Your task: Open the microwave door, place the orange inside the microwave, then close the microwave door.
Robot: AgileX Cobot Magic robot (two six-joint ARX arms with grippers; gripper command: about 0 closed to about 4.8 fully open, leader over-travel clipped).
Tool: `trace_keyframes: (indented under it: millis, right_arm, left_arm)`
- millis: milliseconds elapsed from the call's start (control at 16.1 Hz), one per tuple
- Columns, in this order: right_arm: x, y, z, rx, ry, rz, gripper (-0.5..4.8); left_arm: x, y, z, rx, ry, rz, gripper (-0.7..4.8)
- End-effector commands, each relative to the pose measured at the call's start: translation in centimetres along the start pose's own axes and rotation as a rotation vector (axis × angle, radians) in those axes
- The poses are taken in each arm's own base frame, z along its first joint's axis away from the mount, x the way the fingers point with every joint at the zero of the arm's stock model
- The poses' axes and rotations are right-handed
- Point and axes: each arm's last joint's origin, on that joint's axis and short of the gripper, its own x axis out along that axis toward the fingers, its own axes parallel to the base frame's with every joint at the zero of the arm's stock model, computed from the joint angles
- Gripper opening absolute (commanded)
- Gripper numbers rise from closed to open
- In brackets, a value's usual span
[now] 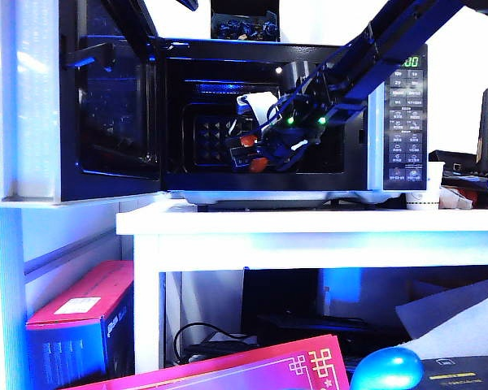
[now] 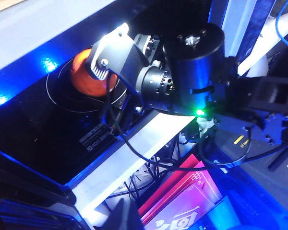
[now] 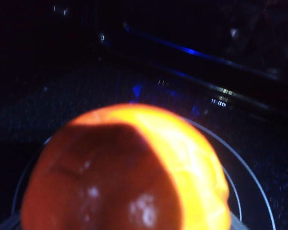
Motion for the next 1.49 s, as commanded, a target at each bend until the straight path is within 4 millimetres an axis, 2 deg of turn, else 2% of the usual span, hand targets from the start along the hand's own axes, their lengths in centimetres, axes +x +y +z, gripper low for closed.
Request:
trace_keyframes:
  millis: [62, 373, 871, 1119, 1493]
  right_arm:
    - [-0.2, 0.4, -1.3, -0.020, 0.135, 0.049, 4.79]
    - [-1.3, 0.3, -0.9, -0.046, 0.243, 0.094, 4.79]
    - [-4.9, -0.3, 3.1, -0.056, 0.334, 0.121, 4.79]
    - [-6.2, -0.5, 4.8, -0.066, 0.316, 0.117, 4.79]
    - [-8.5, -0.1, 4.8, -0.084, 0.512, 0.189, 4.79]
  left_arm:
    - [0.0, 0.0, 0.2, 0.002, -0.020, 0.001, -0.05]
    - [0.0, 0.0, 0.2, 0.002, -0.024, 0.002, -0.05]
    - [0.0, 0.1, 0.3, 0.003, -0.031, 0.003, -0.05]
    - [0.0, 0.0, 0.3, 0.000, -0.030, 0.003, -0.05]
    - [0.0, 0.0, 0.3, 0.000, -0.030, 0.003, -0.05]
